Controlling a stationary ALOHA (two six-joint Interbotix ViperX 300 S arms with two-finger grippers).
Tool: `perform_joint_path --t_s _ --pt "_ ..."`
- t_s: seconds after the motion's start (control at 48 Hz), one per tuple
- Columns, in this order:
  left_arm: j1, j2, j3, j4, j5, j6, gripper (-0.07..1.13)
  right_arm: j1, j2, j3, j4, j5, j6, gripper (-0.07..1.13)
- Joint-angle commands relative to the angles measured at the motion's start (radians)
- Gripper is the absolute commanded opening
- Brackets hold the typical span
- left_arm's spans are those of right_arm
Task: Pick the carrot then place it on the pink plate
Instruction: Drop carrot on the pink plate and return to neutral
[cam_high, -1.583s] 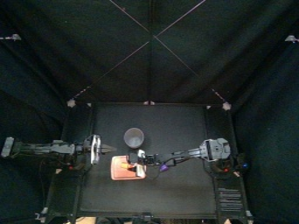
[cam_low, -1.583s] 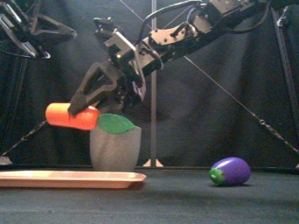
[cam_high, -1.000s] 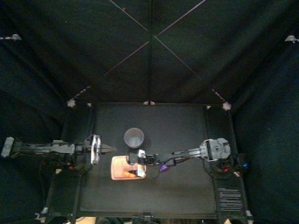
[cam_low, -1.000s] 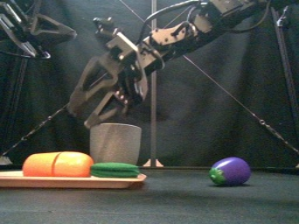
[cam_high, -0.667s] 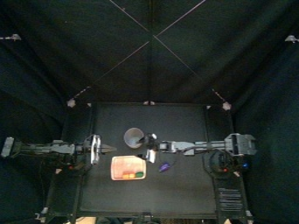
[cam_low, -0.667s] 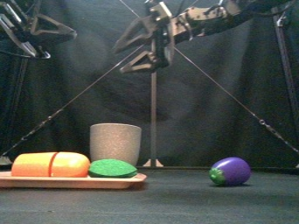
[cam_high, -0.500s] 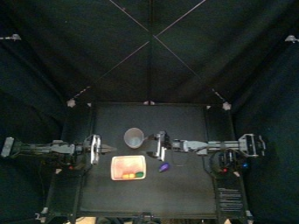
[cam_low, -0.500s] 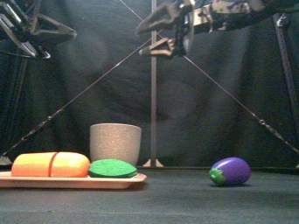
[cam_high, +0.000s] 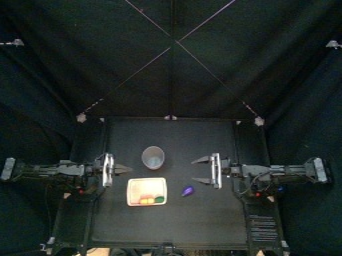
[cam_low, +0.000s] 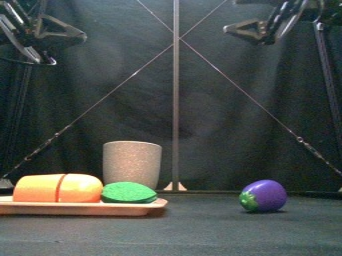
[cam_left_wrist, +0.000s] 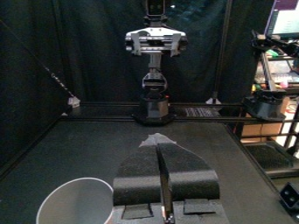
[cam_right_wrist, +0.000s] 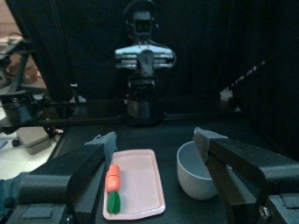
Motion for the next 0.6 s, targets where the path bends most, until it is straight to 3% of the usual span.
perform_joint_path --t_s 0.021,0.604 --pt "0.002 0.0 -0.021 0.011 -0.005 0.002 -0.03 0.005 -0.077 0.028 0.003 0.015 -0.003 1.02" --pt "0.005 0.0 -0.018 0.011 0.002 0.002 -0.03 0.012 -0.275 0.17 0.002 0.064 -0.003 1.02"
